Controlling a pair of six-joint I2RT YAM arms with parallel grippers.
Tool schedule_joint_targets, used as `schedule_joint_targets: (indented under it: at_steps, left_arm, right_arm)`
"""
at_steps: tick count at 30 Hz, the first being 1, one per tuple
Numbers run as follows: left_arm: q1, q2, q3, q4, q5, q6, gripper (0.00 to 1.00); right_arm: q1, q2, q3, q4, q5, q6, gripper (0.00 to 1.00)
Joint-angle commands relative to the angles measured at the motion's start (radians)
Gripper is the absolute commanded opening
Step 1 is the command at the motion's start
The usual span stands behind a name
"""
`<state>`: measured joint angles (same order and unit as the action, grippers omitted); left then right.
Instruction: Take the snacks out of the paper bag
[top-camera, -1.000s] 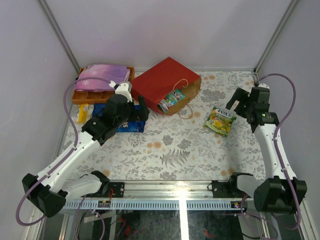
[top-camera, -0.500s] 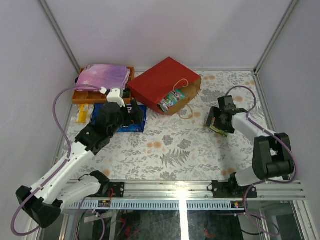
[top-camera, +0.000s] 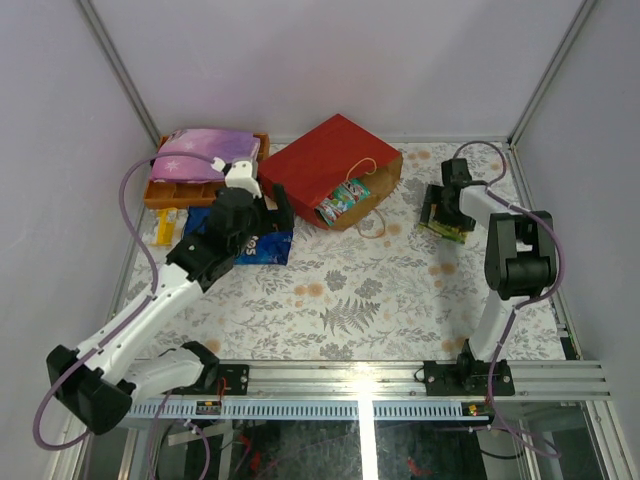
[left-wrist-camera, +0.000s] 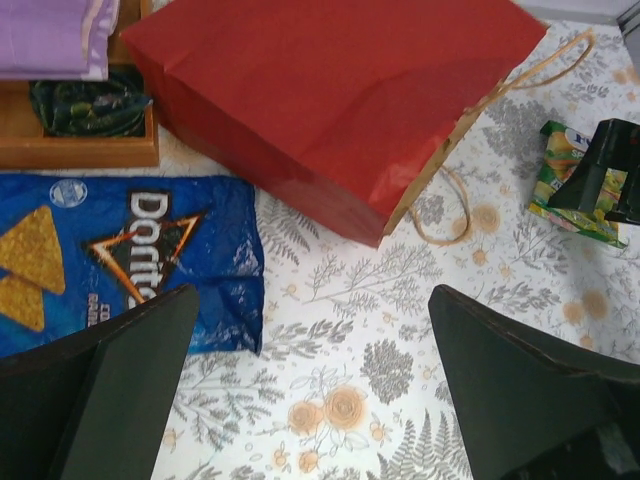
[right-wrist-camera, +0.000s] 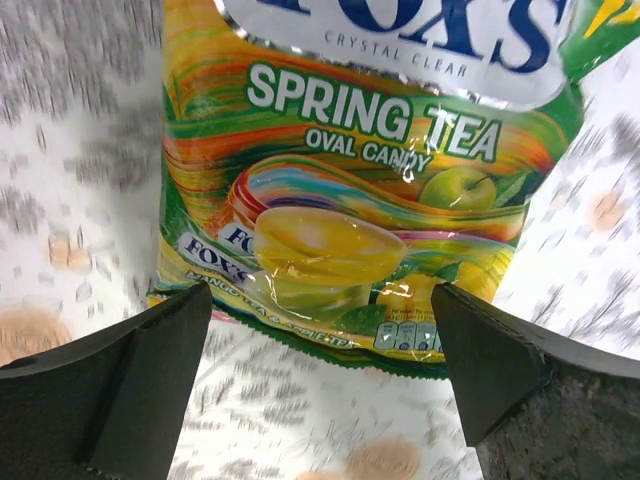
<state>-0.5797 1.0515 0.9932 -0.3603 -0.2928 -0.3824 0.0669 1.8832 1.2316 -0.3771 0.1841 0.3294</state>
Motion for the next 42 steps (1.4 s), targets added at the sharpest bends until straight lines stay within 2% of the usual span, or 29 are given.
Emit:
schedule_joint_targets:
  at_steps: [1, 6, 8, 10, 12, 14, 17, 22, 25, 33, 38, 42]
  left_arm:
    - [0.022, 0.058, 0.069, 0.137, 0.003, 0.034, 1.0]
    - [0.056, 0.155, 0.117, 0.179, 0.073, 0.026, 1.0]
    - [0.071, 0.197, 0.136, 0.184, 0.102, 0.025, 1.0]
    - [0.085, 0.223, 0.145, 0.198, 0.126, 0.021, 1.0]
    - [0.096, 0.241, 0.149, 0.21, 0.146, 0.017, 1.0]
    - [0.103, 0.249, 0.144, 0.22, 0.153, 0.018, 1.0]
    - [0.118, 0.257, 0.13, 0.239, 0.164, 0.015, 1.0]
    - [0.13, 0.266, 0.134, 0.236, 0.196, 0.015, 1.0]
    - [0.132, 0.267, 0.132, 0.238, 0.217, 0.009, 1.0]
    - [0.132, 0.279, 0.144, 0.216, 0.268, 0.005, 1.0]
    - [0.132, 0.281, 0.15, 0.199, 0.274, 0.009, 1.0]
    - [0.132, 0.283, 0.151, 0.192, 0.272, 0.013, 1.0]
  right_arm:
    - [-0.035, 0.074, 0.173, -0.006, 0.025, -0.186, 0.99]
    - [-0.036, 0.155, 0.27, 0.041, -0.024, -0.457, 1.0]
    - [-0.036, 0.179, 0.276, 0.097, -0.089, -0.55, 1.0]
    - [-0.038, 0.217, 0.31, 0.117, -0.09, -0.583, 0.99]
    - [-0.039, 0.256, 0.405, -0.004, -0.062, -0.551, 1.0]
    - [-0.038, 0.23, 0.412, -0.017, -0.095, -0.496, 0.99]
    - [-0.04, 0.123, 0.248, 0.087, -0.063, -0.436, 1.0]
    - [-0.041, -0.003, 0.005, 0.14, 0.024, -0.419, 0.99]
    - [-0.047, -0.031, -0.074, 0.131, 0.09, -0.397, 0.99]
    - [-0.113, 0.02, -0.054, 0.101, 0.174, -0.282, 0.99]
    - [-0.118, 0.067, 0.02, 0.118, 0.173, -0.234, 1.0]
    - [-0.147, 0.117, 0.084, 0.158, 0.108, -0.212, 0.99]
